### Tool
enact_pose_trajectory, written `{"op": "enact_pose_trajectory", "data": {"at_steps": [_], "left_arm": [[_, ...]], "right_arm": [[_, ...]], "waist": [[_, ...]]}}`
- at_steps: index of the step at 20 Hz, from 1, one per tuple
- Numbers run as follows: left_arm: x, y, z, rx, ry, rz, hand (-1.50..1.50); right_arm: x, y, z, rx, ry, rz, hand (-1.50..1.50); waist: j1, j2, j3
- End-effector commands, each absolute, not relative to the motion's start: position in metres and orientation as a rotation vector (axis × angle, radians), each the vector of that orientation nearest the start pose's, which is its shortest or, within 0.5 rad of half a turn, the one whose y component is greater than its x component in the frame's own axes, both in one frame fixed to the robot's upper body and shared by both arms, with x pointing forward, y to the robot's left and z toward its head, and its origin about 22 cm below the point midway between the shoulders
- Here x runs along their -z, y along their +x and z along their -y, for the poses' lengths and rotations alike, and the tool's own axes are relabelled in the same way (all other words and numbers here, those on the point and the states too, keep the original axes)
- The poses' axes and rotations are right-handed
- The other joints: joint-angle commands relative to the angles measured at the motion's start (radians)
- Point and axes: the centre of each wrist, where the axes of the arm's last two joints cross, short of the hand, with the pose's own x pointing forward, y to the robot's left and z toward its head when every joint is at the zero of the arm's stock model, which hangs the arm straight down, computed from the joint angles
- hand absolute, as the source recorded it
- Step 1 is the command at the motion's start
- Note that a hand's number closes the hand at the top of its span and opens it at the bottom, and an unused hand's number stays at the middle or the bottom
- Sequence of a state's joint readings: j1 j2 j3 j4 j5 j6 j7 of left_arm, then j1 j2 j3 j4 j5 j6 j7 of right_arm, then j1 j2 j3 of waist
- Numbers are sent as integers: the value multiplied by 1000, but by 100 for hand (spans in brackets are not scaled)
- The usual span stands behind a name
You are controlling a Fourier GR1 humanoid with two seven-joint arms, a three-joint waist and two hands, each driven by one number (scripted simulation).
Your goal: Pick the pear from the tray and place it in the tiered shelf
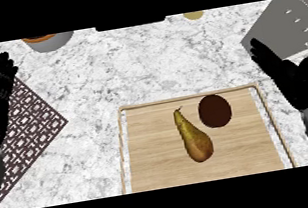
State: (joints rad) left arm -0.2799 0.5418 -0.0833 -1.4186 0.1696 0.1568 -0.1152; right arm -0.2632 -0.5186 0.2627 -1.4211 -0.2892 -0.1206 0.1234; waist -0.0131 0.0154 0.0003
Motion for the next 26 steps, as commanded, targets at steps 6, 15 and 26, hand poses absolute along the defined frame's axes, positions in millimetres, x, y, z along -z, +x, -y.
{"op": "enact_pose_trajectory", "data": {"at_steps": [6,15,26], "left_arm": [[-67,305,-282,66,231,1701,0],[-47,261,-271,-14,229,1605,0],[-46,262,-271,-45,251,1587,0]], "right_arm": [[-105,295,135,-899,422,1691,150],[-131,329,141,-873,573,1710,-150],[-211,272,118,-1718,66,1557,-150]], "waist": [[113,-11,-1],[36,-18,0],[1,-29,-3]]}}
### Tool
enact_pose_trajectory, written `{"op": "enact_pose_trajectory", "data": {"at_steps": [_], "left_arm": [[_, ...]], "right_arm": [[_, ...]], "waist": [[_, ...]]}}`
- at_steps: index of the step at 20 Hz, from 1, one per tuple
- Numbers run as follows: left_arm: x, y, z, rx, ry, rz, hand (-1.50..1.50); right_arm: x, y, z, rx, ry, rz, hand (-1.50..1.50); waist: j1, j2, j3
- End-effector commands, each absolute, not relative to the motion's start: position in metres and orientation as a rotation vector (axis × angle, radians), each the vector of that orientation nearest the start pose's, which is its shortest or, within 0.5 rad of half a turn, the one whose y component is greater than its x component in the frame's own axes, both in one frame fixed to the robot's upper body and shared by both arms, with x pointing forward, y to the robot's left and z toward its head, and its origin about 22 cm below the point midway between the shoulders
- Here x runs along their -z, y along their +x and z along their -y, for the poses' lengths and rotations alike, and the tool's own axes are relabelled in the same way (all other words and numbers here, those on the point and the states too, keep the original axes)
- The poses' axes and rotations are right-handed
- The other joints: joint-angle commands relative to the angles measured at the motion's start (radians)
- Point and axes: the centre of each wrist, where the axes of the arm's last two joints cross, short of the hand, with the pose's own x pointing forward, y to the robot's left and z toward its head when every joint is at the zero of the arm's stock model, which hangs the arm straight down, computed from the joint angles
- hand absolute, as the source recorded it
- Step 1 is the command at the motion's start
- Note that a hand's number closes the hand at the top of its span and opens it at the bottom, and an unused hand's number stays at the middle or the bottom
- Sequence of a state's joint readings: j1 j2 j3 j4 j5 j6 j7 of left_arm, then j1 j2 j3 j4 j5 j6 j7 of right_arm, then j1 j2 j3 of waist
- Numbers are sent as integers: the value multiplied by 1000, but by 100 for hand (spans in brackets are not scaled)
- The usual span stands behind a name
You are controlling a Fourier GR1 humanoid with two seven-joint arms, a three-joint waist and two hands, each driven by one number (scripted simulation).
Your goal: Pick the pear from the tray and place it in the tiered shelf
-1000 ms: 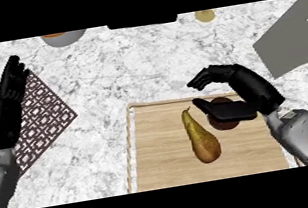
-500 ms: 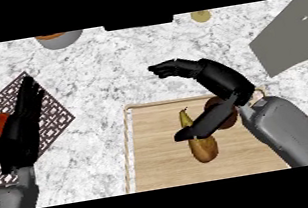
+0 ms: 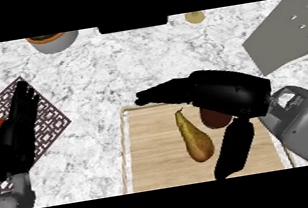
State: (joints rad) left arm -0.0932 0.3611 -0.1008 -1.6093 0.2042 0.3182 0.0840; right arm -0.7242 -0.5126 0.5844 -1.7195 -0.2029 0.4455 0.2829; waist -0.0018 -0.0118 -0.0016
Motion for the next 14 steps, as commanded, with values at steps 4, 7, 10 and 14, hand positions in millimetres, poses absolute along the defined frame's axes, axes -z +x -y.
{"op": "enact_pose_trajectory", "data": {"at_steps": [4,7,10,14], "left_arm": [[-42,250,-279,-37,254,1591,0],[-45,250,-279,-43,258,1579,0],[-62,260,-262,-39,245,1608,0],[-62,259,-275,-45,259,1596,0]], "right_arm": [[-209,244,95,-1906,-198,1489,-150],[-203,217,75,-1918,-333,1449,-150],[-194,213,47,-1934,-386,1377,-150],[-161,206,53,-1980,-515,1329,-150]], "waist": [[4,-3,-1],[-2,-1,0],[5,7,1],[6,10,2]]}}
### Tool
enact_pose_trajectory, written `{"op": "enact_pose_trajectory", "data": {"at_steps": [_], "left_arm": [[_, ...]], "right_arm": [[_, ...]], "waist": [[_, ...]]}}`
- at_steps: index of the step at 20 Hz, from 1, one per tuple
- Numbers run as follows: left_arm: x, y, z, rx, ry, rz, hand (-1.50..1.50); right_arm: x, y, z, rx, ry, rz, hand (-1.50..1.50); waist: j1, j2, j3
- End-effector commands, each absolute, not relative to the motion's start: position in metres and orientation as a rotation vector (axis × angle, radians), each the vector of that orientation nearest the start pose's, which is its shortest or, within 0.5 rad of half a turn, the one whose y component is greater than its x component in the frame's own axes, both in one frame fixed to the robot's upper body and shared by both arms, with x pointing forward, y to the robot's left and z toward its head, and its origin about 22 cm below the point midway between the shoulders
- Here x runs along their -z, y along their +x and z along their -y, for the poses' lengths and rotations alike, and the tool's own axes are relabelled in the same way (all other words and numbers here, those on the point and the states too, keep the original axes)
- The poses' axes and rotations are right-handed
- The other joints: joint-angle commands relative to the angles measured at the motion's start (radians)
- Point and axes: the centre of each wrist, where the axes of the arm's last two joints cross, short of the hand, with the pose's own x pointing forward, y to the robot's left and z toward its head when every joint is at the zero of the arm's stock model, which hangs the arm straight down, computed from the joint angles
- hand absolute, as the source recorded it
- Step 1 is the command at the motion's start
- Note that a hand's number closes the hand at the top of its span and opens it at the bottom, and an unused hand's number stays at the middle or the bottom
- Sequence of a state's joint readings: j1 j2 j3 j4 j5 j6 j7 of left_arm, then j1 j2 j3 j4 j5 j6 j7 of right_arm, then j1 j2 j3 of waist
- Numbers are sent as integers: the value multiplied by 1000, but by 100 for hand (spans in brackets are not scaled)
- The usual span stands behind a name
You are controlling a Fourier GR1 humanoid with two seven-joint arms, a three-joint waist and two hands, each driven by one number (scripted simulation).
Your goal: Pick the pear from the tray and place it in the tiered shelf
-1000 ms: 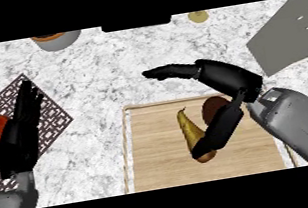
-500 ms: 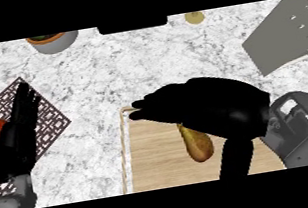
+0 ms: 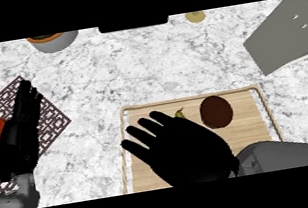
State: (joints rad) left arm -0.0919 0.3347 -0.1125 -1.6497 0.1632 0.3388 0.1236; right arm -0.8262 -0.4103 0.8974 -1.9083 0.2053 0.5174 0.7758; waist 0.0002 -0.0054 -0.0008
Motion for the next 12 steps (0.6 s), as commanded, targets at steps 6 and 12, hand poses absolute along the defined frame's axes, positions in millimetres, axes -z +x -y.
{"op": "enact_pose_trajectory", "data": {"at_steps": [6,12], "left_arm": [[-65,254,-260,-31,238,1614,0],[-63,258,-270,-41,262,1597,0]], "right_arm": [[-138,215,54,-2070,-755,1173,-150],[-129,218,55,-2009,-768,1182,-150]], "waist": [[5,4,1],[2,5,1]]}}
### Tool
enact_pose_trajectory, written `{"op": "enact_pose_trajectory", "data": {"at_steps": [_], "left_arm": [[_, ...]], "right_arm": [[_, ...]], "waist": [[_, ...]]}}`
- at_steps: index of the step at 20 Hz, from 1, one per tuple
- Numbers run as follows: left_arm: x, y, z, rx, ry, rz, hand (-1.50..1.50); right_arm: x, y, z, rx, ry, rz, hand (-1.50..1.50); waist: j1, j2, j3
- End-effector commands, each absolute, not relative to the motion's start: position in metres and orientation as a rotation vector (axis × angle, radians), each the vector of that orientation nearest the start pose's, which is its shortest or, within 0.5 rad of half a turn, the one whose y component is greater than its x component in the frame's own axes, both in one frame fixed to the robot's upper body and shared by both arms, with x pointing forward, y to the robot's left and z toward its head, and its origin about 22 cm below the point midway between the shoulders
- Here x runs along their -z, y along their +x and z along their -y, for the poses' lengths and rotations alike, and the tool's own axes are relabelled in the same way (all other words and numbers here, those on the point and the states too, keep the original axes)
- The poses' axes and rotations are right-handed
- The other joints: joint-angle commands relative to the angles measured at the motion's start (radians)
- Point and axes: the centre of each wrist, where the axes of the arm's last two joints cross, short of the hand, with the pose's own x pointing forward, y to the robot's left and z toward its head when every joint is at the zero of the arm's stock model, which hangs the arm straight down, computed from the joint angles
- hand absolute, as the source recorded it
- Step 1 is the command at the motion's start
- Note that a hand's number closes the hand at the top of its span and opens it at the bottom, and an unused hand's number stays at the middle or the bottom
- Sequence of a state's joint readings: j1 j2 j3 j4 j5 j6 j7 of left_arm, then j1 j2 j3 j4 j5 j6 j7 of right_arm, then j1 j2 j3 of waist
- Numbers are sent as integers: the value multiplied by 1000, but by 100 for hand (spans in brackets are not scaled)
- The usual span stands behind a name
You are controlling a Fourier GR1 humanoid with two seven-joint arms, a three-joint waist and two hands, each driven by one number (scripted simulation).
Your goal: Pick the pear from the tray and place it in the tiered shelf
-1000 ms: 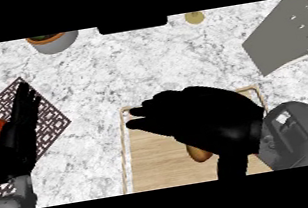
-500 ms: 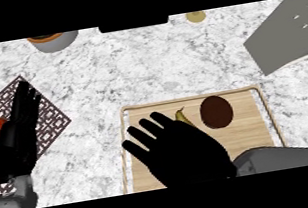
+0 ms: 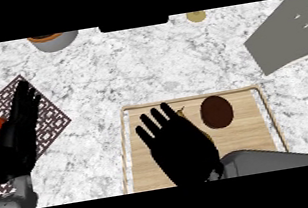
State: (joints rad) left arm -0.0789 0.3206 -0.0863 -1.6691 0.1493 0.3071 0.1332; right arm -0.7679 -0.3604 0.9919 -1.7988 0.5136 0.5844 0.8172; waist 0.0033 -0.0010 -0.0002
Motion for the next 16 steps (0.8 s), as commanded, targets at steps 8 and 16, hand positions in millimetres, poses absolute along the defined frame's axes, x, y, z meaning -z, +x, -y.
{"op": "enact_pose_trajectory", "data": {"at_steps": [8,16], "left_arm": [[-52,249,-262,-35,244,1597,0],[-61,253,-271,-36,254,1605,0]], "right_arm": [[-111,247,83,-1996,-765,1177,-150],[-94,258,90,-2007,-739,1197,-150]], "waist": [[0,1,0],[-1,1,0]]}}
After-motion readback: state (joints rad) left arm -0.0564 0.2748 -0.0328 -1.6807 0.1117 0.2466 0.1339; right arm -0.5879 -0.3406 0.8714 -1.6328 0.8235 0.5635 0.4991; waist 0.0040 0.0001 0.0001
